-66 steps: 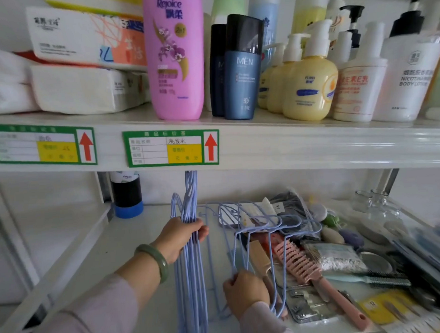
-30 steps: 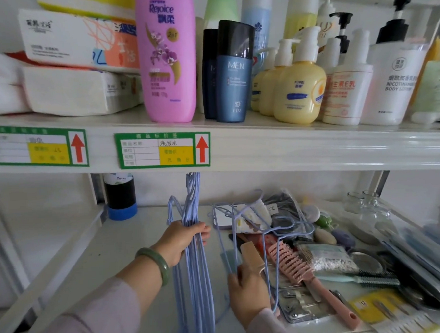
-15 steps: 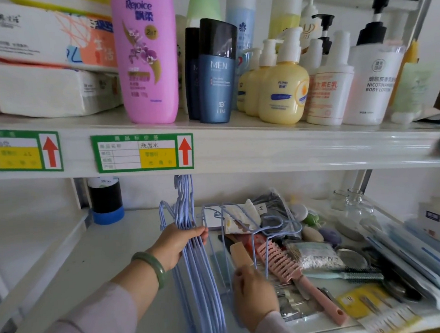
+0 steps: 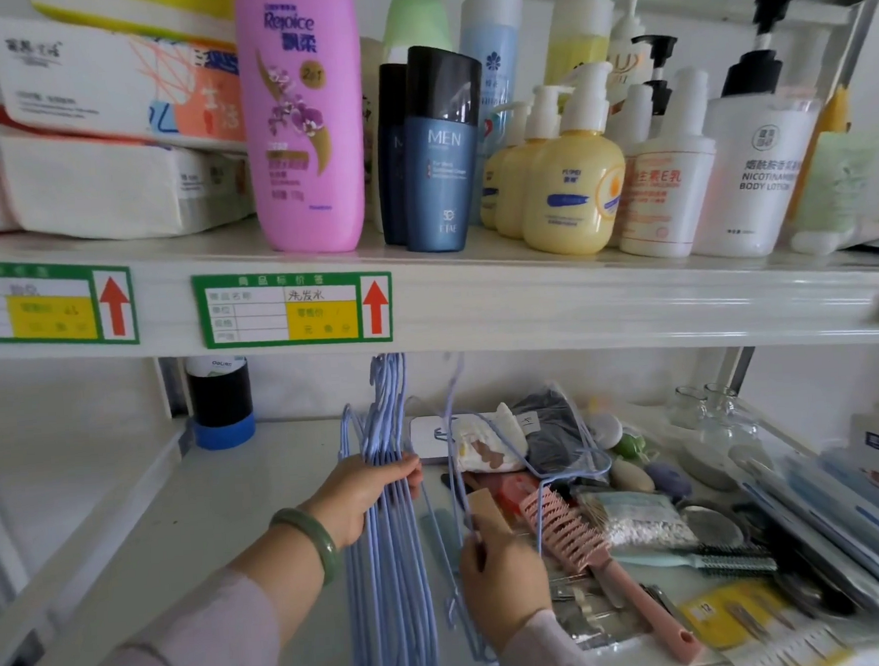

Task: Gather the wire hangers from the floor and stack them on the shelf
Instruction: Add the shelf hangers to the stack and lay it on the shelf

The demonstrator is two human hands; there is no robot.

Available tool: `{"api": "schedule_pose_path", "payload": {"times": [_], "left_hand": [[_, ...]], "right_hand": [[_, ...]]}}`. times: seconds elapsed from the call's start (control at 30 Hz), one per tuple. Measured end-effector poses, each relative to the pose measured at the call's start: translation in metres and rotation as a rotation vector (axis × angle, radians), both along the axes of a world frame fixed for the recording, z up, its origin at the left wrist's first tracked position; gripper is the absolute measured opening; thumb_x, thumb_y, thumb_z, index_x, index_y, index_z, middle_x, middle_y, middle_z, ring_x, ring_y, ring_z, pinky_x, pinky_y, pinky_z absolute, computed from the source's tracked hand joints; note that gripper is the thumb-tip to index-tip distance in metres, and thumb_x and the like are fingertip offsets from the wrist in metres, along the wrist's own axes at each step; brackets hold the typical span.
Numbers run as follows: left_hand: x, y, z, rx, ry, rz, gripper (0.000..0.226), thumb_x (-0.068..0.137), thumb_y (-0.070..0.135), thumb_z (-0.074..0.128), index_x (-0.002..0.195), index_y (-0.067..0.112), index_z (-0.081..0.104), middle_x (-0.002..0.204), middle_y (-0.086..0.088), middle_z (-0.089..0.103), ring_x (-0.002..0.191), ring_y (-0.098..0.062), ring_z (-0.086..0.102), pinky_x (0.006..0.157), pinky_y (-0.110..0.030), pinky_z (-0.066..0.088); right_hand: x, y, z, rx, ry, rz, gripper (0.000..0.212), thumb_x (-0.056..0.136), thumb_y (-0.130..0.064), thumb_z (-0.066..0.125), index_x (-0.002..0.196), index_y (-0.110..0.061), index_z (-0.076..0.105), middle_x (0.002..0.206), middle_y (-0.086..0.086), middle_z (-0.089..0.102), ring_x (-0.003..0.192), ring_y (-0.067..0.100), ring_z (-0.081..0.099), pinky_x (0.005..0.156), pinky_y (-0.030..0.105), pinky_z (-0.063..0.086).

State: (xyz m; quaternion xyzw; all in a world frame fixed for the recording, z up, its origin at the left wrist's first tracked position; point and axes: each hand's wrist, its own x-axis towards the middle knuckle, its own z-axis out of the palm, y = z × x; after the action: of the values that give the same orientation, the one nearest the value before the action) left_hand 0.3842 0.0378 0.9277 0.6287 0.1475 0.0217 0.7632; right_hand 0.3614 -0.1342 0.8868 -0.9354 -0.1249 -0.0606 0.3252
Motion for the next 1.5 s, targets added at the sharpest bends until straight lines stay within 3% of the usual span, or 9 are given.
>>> {"api": "schedule_pose_path", "payload": {"times": [0.23, 0.33, 0.43, 0.53, 0.73, 0.93, 1.07, 1.27, 1.5], "left_hand": [[-0.001, -0.001, -0.001, -0.096, -0.023, 0.017, 0.009, 0.085, 0.006, 0.063, 0.078, 0.003, 0.068, 0.076, -0.008, 0.075, 0.064, -0.014, 0.073, 0.057, -0.023, 0.060], [-0.003, 0.000, 0.000, -0.084, -0.019, 0.044, 0.005, 0.083, 0.003, 0.065, 0.079, 0.001, 0.067, 0.072, -0.005, 0.077, 0.056, -0.009, 0.073, 0.051, -0.019, 0.058], [-0.007, 0.000, 0.001, -0.016, -0.007, 0.045, 0.006, 0.082, 0.006, 0.067, 0.078, 0.002, 0.069, 0.071, -0.005, 0.076, 0.052, -0.007, 0.071, 0.048, -0.015, 0.055], [-0.006, 0.002, 0.001, -0.018, 0.004, 0.051, 0.003, 0.080, 0.006, 0.069, 0.078, 0.004, 0.069, 0.074, -0.005, 0.076, 0.055, -0.007, 0.071, 0.057, -0.018, 0.058], [-0.005, 0.001, 0.000, -0.045, 0.021, 0.035, 0.001, 0.079, 0.004, 0.069, 0.080, 0.003, 0.068, 0.067, -0.004, 0.076, 0.058, -0.009, 0.072, 0.061, -0.021, 0.059], [-0.004, 0.003, -0.002, 0.055, 0.061, 0.010, 0.020, 0.074, 0.017, 0.075, 0.087, 0.001, 0.074, 0.071, 0.000, 0.077, 0.090, -0.021, 0.069, 0.107, -0.037, 0.038], [-0.004, 0.000, -0.002, 0.048, 0.048, 0.011, 0.015, 0.078, 0.012, 0.072, 0.089, 0.002, 0.074, 0.084, -0.008, 0.076, 0.086, -0.023, 0.070, 0.101, -0.037, 0.047], [-0.007, -0.002, -0.002, -0.070, 0.022, -0.006, 0.018, 0.078, 0.010, 0.071, 0.092, -0.002, 0.072, 0.072, -0.008, 0.075, 0.060, -0.014, 0.072, 0.059, -0.021, 0.059], [-0.019, 0.003, -0.001, -0.013, -0.004, -0.014, 0.008, 0.070, 0.015, 0.077, 0.076, 0.008, 0.077, 0.088, -0.014, 0.077, 0.081, -0.020, 0.072, 0.090, -0.038, 0.056]], "right_hand": [[-0.020, 0.010, -0.019, 0.061, -0.219, 0.236, 0.050, 0.086, -0.048, 0.027, 0.110, -0.021, 0.061, 0.081, 0.010, 0.073, 0.073, 0.027, 0.066, 0.058, 0.027, 0.037], [-0.017, 0.001, -0.021, 0.036, -0.120, 0.183, 0.072, 0.080, -0.068, 0.009, 0.112, -0.028, 0.059, 0.097, 0.002, 0.072, 0.089, 0.020, 0.065, 0.074, 0.028, 0.046], [0.007, -0.021, -0.017, -0.095, 0.031, -0.041, 0.040, 0.089, -0.046, 0.035, 0.120, -0.027, 0.052, 0.122, 0.002, 0.060, 0.107, 0.020, 0.059, 0.092, 0.032, 0.049], [0.024, -0.037, -0.016, -0.237, 0.156, -0.181, 0.047, 0.087, -0.035, 0.047, 0.131, -0.020, 0.040, 0.130, 0.008, 0.049, 0.118, 0.022, 0.051, 0.102, 0.032, 0.042], [0.035, -0.043, -0.020, -0.206, 0.332, -0.229, 0.038, 0.086, -0.028, 0.044, 0.118, -0.010, 0.053, 0.118, 0.012, 0.065, 0.111, 0.028, 0.060, 0.092, 0.031, 0.047], [0.041, -0.039, -0.006, 0.121, 0.265, -0.252, 0.030, 0.093, -0.028, 0.044, 0.109, -0.011, 0.063, 0.107, 0.012, 0.070, 0.098, 0.027, 0.063, 0.078, 0.027, 0.044], [0.024, -0.021, 0.012, 0.258, 0.095, -0.073, 0.023, 0.090, -0.029, 0.050, 0.104, -0.017, 0.064, 0.082, 0.006, 0.072, 0.075, 0.023, 0.064, 0.073, 0.032, 0.052], [-0.001, 0.008, 0.013, 0.300, -0.092, 0.150, 0.024, 0.088, -0.025, 0.056, 0.109, -0.018, 0.064, 0.065, 0.000, 0.061, 0.053, 0.007, 0.053, 0.055, 0.015, 0.040], [-0.007, 0.020, 0.004, 0.253, 0.049, 0.310, 0.038, 0.082, -0.046, 0.042, 0.100, -0.019, 0.063, 0.070, 0.002, 0.068, 0.066, 0.016, 0.063, 0.074, 0.040, 0.055]]}}
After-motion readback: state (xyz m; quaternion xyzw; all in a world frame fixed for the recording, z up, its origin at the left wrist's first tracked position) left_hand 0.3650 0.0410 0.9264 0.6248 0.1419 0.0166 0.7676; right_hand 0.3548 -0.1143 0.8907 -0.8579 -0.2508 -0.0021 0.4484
